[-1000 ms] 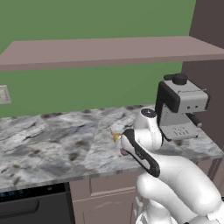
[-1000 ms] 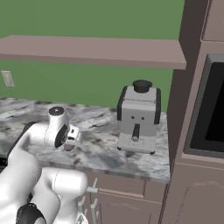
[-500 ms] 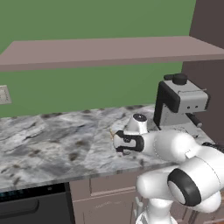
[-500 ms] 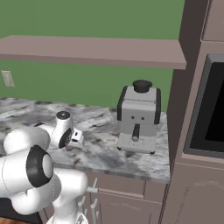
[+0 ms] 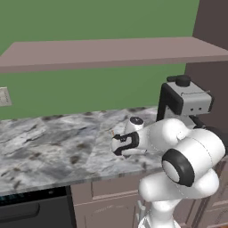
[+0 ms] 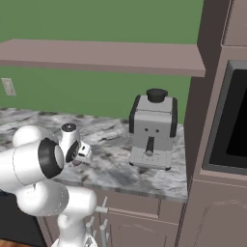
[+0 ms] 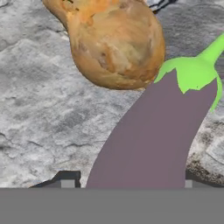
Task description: Pick the onion, eggplant from the counter and place them in the cabinet.
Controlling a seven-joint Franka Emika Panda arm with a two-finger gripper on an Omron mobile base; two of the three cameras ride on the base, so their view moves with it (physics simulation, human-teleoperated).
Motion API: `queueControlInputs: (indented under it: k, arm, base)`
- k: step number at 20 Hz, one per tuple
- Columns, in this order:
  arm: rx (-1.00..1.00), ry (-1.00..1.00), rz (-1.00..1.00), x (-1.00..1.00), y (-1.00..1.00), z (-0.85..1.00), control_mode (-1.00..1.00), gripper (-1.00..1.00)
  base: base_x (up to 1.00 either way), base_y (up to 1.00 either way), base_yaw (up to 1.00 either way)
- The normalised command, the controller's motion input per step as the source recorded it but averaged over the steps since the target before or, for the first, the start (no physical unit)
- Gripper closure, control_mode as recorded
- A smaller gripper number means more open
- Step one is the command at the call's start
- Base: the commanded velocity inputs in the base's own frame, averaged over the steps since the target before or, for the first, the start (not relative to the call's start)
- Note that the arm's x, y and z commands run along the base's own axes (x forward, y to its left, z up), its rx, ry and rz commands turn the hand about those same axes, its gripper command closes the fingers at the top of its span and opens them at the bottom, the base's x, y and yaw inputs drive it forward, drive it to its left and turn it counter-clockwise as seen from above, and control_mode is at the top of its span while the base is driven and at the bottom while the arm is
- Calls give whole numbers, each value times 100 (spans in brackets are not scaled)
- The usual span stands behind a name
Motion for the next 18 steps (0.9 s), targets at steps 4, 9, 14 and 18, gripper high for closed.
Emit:
queueControlInputs:
  k: [4, 9, 14, 18]
  arm:
    - [0, -15, 4, -50, 0, 21, -100, 100]
    - [0, -28, 7, -66, 0, 91, -100, 100]
    - [0, -28, 7, -57, 0, 99, -100, 100]
    - [0, -15, 2, -44, 0, 100, -100, 100]
  base:
    - [0, 0, 0]
    - [0, 0, 0]
    - [0, 0, 0]
    - [0, 0, 0]
